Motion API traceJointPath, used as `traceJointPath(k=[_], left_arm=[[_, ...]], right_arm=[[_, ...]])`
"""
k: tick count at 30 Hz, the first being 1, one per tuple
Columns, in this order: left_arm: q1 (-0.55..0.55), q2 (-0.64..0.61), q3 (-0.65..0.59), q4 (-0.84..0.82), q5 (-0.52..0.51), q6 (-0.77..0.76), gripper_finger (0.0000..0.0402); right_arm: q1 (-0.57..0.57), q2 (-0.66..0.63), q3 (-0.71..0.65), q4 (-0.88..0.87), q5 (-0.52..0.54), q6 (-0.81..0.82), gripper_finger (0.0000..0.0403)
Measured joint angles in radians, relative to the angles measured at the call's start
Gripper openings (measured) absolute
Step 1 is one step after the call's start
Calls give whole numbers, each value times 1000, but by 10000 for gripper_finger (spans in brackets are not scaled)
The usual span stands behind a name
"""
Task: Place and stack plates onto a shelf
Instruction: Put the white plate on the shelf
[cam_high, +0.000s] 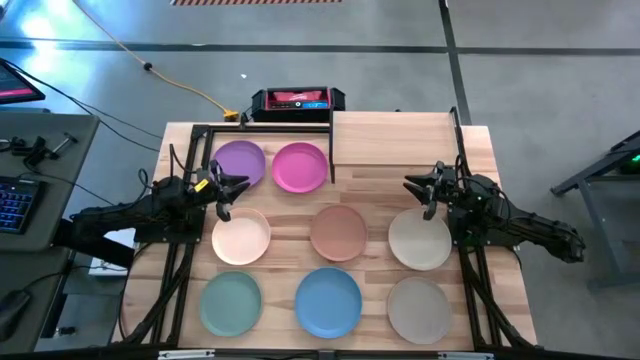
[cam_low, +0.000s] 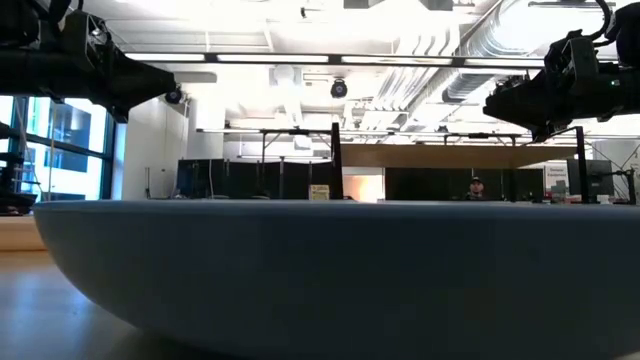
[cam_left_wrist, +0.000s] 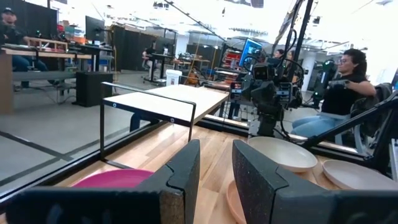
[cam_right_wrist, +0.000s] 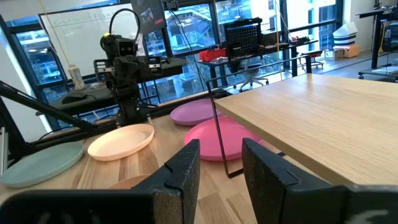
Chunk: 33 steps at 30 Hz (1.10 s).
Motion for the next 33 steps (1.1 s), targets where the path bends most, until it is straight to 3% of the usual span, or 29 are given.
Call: traceJointPath(k=[10,26,33], left_arm=[[0,0,0,47,-3,-80,85],[0,0,0,358,-60,-334,85],[0,0,4,511,-58,-398,85]], right_arm=[[0,0,0,1,0,3,103],[0,0,2,1,0,431,103],[0,0,3,1,0,544,103]])
